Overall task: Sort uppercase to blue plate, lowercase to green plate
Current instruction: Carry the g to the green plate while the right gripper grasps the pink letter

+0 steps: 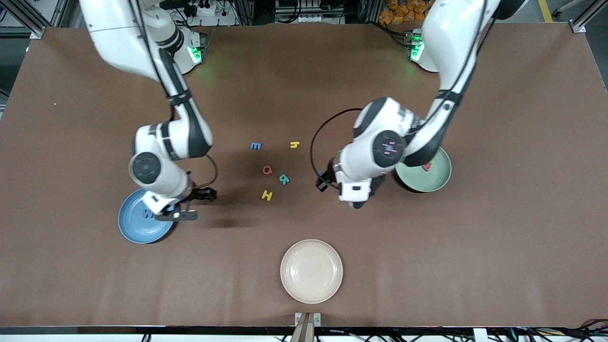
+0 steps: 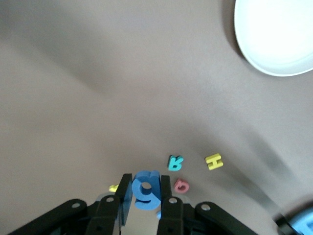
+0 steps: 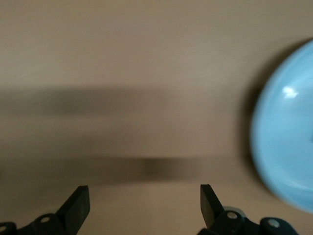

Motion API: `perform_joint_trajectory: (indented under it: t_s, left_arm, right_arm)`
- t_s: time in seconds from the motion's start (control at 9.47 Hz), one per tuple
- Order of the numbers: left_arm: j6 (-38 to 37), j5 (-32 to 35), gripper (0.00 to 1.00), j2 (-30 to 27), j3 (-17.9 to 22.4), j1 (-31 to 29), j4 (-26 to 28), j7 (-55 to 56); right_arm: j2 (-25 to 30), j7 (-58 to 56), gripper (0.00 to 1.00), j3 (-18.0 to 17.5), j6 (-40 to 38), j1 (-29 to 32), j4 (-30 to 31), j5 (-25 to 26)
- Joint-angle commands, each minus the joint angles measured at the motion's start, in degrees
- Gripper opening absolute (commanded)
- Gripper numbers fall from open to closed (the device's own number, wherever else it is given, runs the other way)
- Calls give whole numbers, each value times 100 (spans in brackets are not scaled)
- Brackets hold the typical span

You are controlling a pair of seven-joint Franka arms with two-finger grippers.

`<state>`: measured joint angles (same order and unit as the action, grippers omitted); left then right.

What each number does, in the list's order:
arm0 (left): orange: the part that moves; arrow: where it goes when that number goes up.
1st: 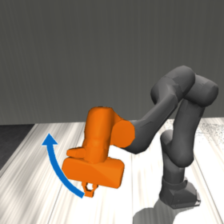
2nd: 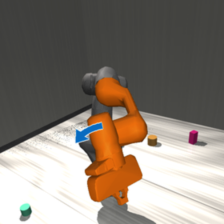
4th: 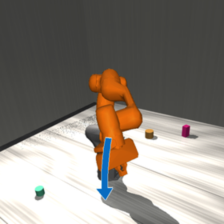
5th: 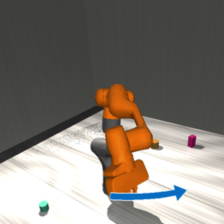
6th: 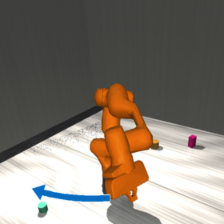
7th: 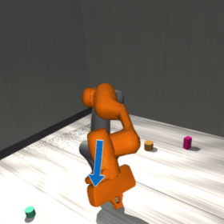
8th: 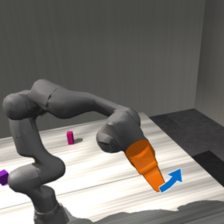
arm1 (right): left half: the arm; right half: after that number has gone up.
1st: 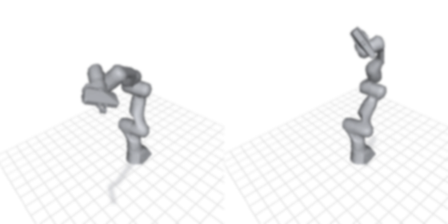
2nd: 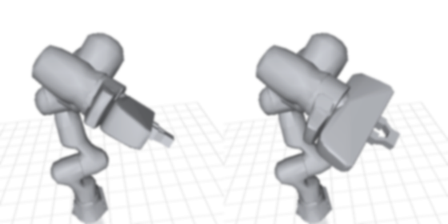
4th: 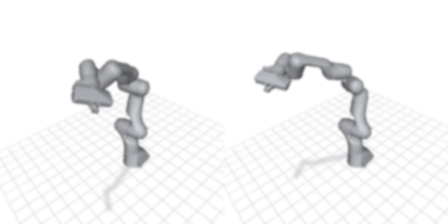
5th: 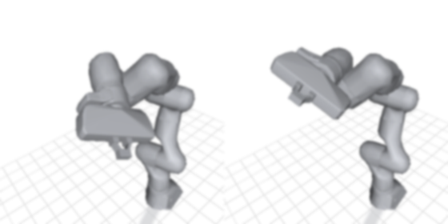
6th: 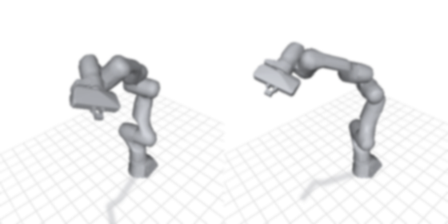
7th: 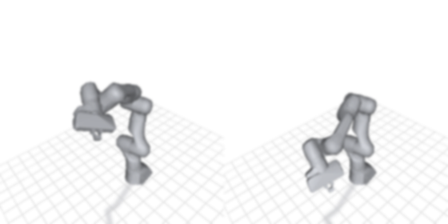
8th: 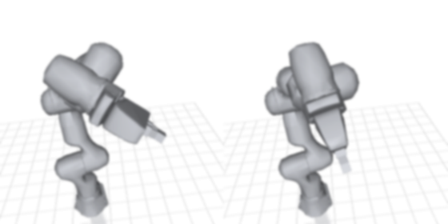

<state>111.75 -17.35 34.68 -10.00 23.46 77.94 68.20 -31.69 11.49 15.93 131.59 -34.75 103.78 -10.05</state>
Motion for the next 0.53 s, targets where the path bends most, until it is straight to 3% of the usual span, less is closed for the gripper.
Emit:
perform_joint_trajectory:
  t_s: [0.0, 0.42]
  left_arm:
    - [-940, -348, 2, -583, 609, -175, 178, -1224]
    - [-2208, -252, 1, -884, 1902, -228, 335, -2826]
  right_arm:
    - [-48, 196, 100, 33, 182, -636, 37, -189]
    - [-381, 196, 100, -80, 761, -1420, 81, -225]
